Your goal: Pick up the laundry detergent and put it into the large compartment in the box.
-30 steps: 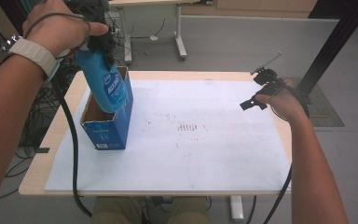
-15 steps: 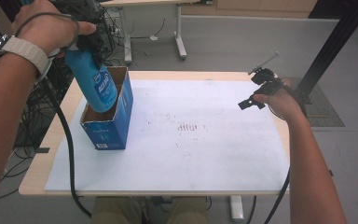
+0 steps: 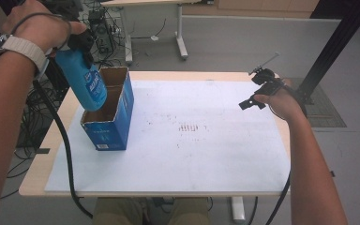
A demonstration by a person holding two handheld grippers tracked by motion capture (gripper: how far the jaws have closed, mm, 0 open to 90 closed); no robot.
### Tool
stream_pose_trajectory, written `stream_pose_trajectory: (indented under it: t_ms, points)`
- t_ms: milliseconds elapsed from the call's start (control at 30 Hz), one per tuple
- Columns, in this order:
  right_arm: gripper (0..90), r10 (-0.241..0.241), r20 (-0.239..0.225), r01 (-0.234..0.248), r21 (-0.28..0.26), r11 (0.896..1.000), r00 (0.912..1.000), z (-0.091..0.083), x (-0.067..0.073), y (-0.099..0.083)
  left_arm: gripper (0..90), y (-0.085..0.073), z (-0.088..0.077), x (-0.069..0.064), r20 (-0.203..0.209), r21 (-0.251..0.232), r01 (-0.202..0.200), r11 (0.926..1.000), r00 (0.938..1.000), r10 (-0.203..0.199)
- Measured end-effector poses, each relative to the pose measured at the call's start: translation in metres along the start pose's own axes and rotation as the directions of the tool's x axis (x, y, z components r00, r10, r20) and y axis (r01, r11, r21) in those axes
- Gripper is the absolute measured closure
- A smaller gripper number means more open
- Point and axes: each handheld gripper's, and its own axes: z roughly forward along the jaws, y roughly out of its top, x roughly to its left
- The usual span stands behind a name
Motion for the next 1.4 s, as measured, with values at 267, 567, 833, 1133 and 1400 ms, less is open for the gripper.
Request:
stream_pose_trajectory:
  t_ms: [267, 567, 833, 1133, 1400]
  points:
    - [11.2, 0.005, 0.002, -0.005, 0.004, 1.000, 1.0000, 0.000, 0.000, 0.000, 38.1, 0.004, 0.008, 0.003, 0.002, -0.007, 0.008, 0.9999, 1.0000, -0.008]
    - [11.1, 0.011, 0.005, -0.011, 0.009, 1.000, 0.9999, 0.000, -0.002, 0.000, 38.1, 0.012, 0.022, -0.001, -0.014, 0.002, 0.010, 0.9999, 0.9999, -0.010]
    - [11.2, 0.015, 0.005, -0.015, 0.019, 1.000, 0.9999, 0.001, -0.003, 0.001, 38.1, 0.015, 0.028, 0.002, -0.005, -0.005, 0.010, 0.9999, 0.9999, -0.010]
    - [11.1, 0.010, 0.007, -0.010, 0.022, 1.000, 0.9999, 0.003, -0.002, 0.003, 38.1, 0.022, 0.042, 0.003, -0.005, 0.015, -0.001, 0.9999, 1.0000, 0.001]
    - [11.3, 0.010, 0.013, -0.011, 0.026, 1.000, 0.9999, 0.003, -0.001, 0.003, 38.1, 0.028, 0.055, 0.003, -0.006, 0.023, -0.009, 0.9997, 0.9999, 0.009]
